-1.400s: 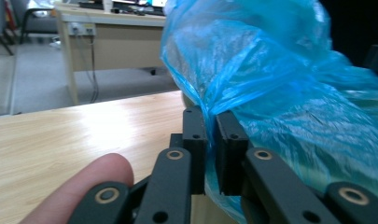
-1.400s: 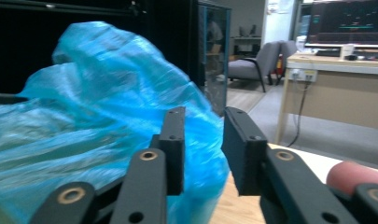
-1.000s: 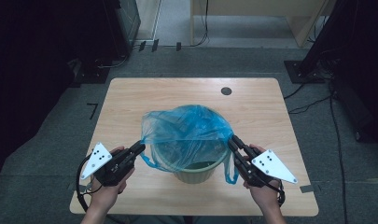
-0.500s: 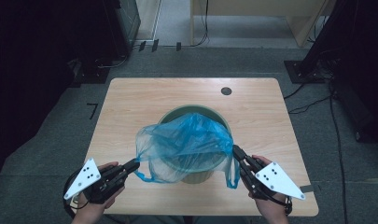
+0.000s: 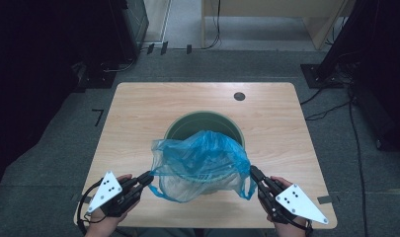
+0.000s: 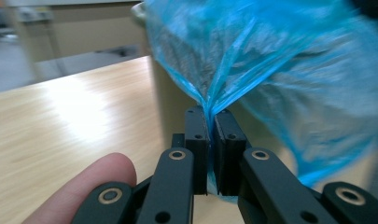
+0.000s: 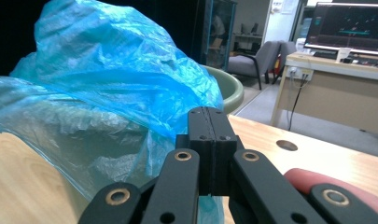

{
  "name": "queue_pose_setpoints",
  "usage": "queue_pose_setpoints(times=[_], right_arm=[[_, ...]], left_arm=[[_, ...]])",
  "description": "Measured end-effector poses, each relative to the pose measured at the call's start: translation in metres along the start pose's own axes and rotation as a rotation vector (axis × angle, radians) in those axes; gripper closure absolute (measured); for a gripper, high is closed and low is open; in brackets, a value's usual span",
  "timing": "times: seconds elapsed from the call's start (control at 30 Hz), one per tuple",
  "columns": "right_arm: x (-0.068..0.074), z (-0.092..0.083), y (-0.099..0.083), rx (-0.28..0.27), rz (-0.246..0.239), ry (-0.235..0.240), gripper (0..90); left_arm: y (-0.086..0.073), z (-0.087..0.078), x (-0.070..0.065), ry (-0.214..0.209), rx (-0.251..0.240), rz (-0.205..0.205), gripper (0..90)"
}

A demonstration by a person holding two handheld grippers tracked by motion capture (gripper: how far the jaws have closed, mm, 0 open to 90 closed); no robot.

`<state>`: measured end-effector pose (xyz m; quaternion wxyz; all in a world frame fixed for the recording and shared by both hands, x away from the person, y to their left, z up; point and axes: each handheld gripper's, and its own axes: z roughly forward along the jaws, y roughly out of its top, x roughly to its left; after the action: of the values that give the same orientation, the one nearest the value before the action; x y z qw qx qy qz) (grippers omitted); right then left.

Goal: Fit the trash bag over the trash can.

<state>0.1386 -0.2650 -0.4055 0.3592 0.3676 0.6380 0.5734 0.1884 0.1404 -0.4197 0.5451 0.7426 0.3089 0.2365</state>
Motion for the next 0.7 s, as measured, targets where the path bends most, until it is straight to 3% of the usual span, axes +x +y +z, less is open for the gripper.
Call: queue_pose_setpoints(times=[0.13, 0.17, 0.27, 0.53, 0.7], right_arm=[[-0.001, 0.012, 0.001, -0.015, -0.031, -0.042, 90.0], [-0.002, 0.015, 0.001, -0.022, -0.032, -0.050, 90.0], [-0.007, 0.022, 0.005, -0.042, -0.015, -0.071, 90.0], [-0.018, 0.046, 0.017, -0.046, 0.019, -0.110, 90.0], [-0.026, 0.065, 0.019, -0.005, 0.050, -0.142, 90.0]], left_arm=[[0.004, 0.015, -0.001, 0.100, -0.031, 0.000, 85.9], [0.006, 0.019, 0.000, 0.135, -0.042, -0.009, 85.8], [0.013, 0.023, 0.006, 0.175, -0.080, -0.052, 84.8], [0.031, 0.033, 0.019, 0.193, -0.145, -0.137, 81.1], [0.031, 0.046, 0.027, 0.183, -0.124, -0.208, 81.2]])
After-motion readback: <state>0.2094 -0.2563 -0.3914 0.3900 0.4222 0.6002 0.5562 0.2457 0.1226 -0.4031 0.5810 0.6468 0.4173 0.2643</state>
